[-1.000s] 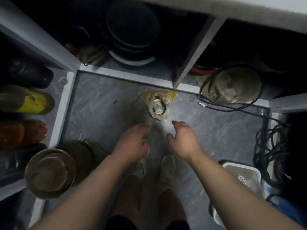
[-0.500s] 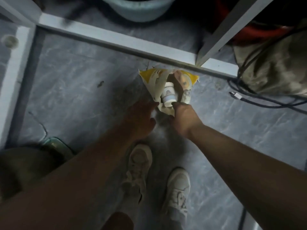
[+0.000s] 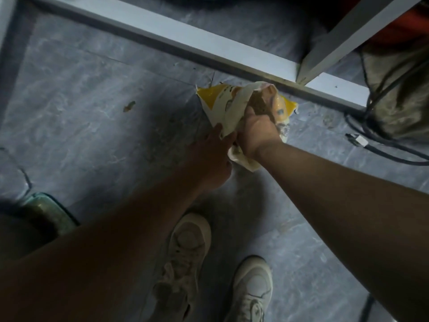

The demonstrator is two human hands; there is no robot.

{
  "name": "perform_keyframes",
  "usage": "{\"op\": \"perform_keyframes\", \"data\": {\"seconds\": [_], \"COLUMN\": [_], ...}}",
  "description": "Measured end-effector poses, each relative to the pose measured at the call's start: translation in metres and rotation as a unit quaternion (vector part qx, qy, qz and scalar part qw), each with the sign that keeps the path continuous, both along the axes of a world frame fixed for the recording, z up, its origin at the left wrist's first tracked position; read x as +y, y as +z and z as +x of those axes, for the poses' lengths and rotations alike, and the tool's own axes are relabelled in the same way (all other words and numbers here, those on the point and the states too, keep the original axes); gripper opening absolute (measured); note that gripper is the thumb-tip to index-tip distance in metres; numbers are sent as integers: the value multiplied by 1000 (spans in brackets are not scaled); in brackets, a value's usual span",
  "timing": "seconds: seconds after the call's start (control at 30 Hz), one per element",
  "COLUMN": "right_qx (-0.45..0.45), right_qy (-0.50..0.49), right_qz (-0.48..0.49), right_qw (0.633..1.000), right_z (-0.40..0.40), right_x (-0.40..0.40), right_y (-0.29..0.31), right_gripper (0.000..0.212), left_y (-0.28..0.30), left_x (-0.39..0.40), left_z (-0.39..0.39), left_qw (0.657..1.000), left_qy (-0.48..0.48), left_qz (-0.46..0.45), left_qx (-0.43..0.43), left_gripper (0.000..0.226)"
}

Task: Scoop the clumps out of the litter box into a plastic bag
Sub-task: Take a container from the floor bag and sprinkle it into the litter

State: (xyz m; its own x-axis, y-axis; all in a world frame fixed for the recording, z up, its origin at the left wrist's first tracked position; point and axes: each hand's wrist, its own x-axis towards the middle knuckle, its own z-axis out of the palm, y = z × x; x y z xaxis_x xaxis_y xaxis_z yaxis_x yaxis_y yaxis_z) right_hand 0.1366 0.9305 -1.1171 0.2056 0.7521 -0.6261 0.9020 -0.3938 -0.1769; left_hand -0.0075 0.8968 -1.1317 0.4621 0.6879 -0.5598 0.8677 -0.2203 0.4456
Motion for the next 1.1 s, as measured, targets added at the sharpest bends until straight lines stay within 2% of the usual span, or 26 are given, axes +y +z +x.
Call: {"op": "perform_keyframes", "data": {"seconds": [0.07, 0.27, 0.47, 0.6, 0.8, 0.93, 1.1], "right_qx": [-4, -62, -96, -87, -37, -13, 46], "right_qy": [4, 56, 126, 123, 95, 76, 5], "right_qz": [-30, -53, -45, -43, -5, -12, 81], "right_qw": [1000, 995, 986, 988, 995, 997, 996], "right_z": [2, 4, 4, 0, -11, -8, -2], "right_x": [6, 8, 10, 13, 22, 26, 9], "right_y": [-7, -19, -20, -21, -32, -36, -39], "right_gripper": [76, 82, 77, 64, 32, 37, 56], "left_y": [-6, -16, -18, -14, -11, -12, -9], "left_x": [-3, -25, -24, -23, -23, -22, -20], "left_z": [3, -1, -7, -4, -4, -6, -4], "left_qw": [1000, 992, 991, 992, 992, 994, 994], "left_qy": [15, 65, 95, 96, 92, 87, 90], "left_qz": [21, 104, 88, 75, 60, 38, 25], "left_qx": [3, -7, -26, -40, -62, -60, -51], "left_gripper": [76, 75, 78, 77, 78, 77, 79]}}
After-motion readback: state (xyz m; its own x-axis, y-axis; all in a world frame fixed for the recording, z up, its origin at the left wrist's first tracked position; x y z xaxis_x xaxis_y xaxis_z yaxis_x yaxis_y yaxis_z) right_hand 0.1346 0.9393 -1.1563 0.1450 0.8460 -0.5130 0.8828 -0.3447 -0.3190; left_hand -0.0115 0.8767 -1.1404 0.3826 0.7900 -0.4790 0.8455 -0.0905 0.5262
